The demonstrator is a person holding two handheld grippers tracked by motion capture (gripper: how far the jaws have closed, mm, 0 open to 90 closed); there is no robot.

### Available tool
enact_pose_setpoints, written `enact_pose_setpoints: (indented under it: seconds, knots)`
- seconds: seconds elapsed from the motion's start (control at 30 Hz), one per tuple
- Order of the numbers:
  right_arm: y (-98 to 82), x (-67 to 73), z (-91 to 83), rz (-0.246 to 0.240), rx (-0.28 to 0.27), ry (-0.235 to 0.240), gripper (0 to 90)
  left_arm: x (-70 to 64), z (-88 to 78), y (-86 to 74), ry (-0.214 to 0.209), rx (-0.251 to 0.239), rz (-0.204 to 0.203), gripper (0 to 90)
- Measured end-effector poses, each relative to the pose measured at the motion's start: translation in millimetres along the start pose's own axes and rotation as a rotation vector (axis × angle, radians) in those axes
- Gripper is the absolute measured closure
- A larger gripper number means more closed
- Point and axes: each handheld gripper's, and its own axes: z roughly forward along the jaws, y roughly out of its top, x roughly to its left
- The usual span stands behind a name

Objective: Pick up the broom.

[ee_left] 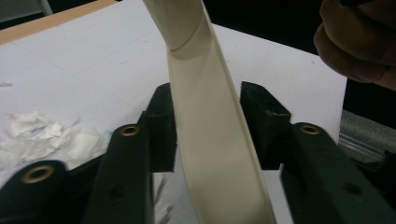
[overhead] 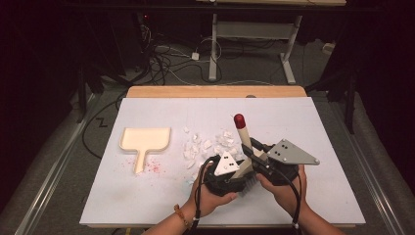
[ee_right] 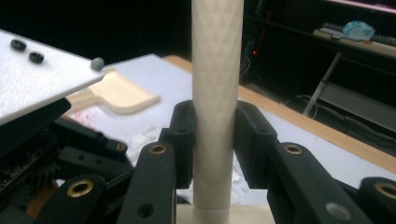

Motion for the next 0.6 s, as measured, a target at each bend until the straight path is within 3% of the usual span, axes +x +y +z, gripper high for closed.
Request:
enact_pose_setpoints:
  seconds: [0.2, 0.3, 0.37, 0.43, 0.5, 0.6]
  knots:
    - [4.8, -3.9, -8.2, 0.008, -0.015, 0.070, 67.2, 9.5, -22.5, 0.4, -0.016, 0.028, 0.044, 62.2]
    - [5.7, -12.7, -13.3, -0.017, -0.021, 0.144, 50.4, 10.3, -37.0, -1.6, -0.048, 0.057, 0.132, 64.4]
    - [3.5, -19.9, -17.7, -0.026, -0.028, 0.232, 46.3, 6.6, -44.0, -3.3, -0.054, 0.089, 0.183, 64.6]
    - [-0.5, -21.6, -21.0, -0.064, -0.004, 0.278, 42.4, 3.3, -48.2, -7.0, -0.065, 0.115, 0.222, 64.6]
    - [-5.5, -22.0, -25.3, -0.105, 0.012, 0.332, 42.0, 3.7, -50.0, -11.7, -0.084, 0.129, 0.218, 64.6]
    - [-11.6, -25.1, -32.4, -0.147, 0.031, 0.368, 40.5, 7.6, -53.6, -16.8, -0.099, 0.132, 0.208, 64.6]
